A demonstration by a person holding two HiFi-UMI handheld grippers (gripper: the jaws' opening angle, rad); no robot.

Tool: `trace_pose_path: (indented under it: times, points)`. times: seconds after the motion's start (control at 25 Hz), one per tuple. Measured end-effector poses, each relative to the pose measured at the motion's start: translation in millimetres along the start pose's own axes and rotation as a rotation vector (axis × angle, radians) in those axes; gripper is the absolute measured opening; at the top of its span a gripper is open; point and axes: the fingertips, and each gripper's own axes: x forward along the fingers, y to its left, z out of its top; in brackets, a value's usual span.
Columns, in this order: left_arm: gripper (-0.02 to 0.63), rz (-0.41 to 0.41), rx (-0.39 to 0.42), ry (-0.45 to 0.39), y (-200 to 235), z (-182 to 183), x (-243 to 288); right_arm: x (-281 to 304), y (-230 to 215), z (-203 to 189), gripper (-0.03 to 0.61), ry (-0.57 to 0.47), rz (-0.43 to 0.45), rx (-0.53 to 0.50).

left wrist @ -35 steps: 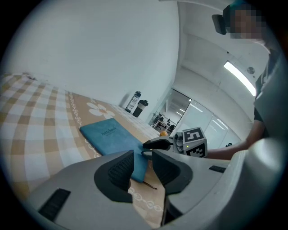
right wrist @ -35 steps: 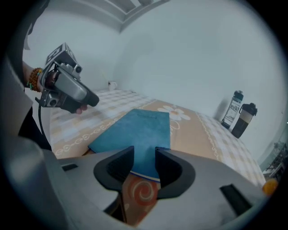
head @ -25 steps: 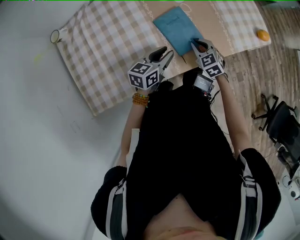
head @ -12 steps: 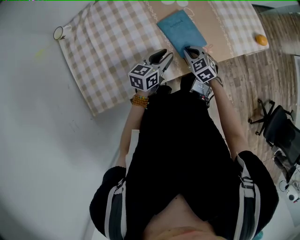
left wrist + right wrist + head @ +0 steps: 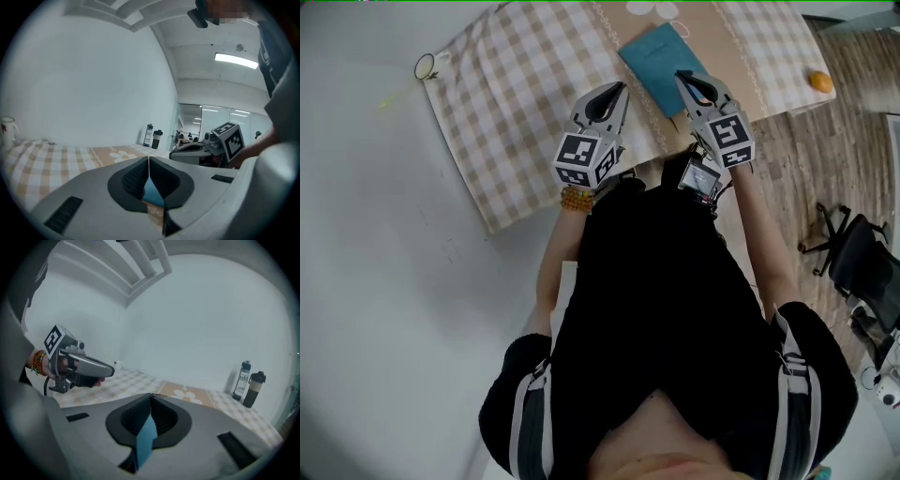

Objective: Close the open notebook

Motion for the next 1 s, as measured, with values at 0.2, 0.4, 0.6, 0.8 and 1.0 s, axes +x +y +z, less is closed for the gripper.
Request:
trace_pose_path:
  times: [0.2,0.4,0.6,0.8,1.0]
  points:
    - [0.005,0.086,0.134,-0.174,-6,73,-22,-22,5,70,0.002,-0.168,-0.021,-0.019]
    - [0.005,0.163,0.265,-0.292,-16,128,-42,-41,16,121,0.002,-0.311,-0.046,-0.063]
    - [0.005,0.204,0.336,-0.343,-24,143,-49,-53,19,142,0.002,-0.386,-0.115,-0.095]
    - [0.005,0.233,0.353,-0.366,-28,139,-52,-53,20,132,0.002,-0.377,-0.157,-0.085]
    - [0.005,0.243,0.351,-0.341,-28,120,-51,-54,22,115,0.002,-0.356,-0.172,-0.043]
